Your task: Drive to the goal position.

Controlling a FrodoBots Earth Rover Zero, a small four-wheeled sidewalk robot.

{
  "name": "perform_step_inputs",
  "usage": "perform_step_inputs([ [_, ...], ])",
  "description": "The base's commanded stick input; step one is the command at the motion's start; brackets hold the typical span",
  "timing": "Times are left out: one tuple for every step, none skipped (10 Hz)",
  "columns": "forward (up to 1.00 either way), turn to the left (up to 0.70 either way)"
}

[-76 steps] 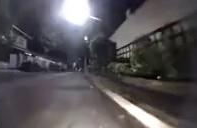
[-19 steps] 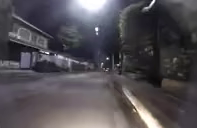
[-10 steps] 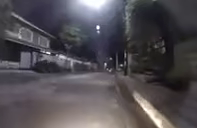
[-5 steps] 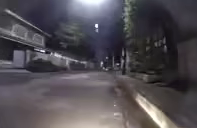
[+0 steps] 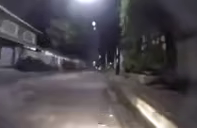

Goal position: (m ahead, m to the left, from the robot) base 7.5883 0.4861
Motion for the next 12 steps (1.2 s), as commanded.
perform_step_inputs([
  [0.7, 0.0],
  [0.7, 0.0],
  [0.7, -0.01],
  [0.7, -0.08],
  [0.7, -0.16],
  [0.7, -0.23],
  [0.7, -0.31],
  [0.7, -0.35],
  [0.7, -0.35],
  [0.7, -0.35],
  [0.7, -0.35],
  [0.7, -0.35],
])
